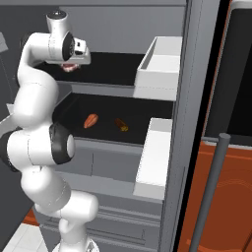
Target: Gather the sweet potatos from the fridge and place them on a tray on the dining counter. Then gather the steaks from the fridge and place them on the other tray.
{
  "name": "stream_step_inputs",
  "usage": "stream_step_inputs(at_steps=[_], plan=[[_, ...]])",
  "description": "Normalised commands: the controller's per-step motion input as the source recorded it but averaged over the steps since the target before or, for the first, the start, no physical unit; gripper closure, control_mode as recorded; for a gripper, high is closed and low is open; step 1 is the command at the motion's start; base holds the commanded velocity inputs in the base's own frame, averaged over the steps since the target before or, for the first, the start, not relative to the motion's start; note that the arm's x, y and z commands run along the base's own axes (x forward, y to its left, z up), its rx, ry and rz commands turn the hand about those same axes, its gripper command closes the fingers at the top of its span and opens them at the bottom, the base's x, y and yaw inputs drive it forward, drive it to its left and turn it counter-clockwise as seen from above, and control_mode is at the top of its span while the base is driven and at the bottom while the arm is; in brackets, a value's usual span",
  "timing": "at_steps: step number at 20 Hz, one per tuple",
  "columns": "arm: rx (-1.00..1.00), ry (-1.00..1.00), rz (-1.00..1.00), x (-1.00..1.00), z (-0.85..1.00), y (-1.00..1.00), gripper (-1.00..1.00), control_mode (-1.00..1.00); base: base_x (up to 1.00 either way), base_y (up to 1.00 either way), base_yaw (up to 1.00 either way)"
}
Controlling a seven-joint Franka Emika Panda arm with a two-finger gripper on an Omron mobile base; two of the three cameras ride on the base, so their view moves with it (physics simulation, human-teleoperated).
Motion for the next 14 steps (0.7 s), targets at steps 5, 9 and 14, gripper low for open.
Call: stream_step_inputs(at_steps=[5, 9, 14], plan=[[0.0, -0.25, 0.0, -0.16, -0.29, -0.29, 1.0, -1.0, 0.0, 0.0, 0.0], [0.0, -0.19, -0.03, -0.41, -0.1, -0.3, 1.0, -1.0, 0.0, 0.0, 0.0], [0.0, -0.02, -0.11, -0.93, 0.37, -0.62, 1.0, -1.0, 0.0, 0.0, 0.0]])
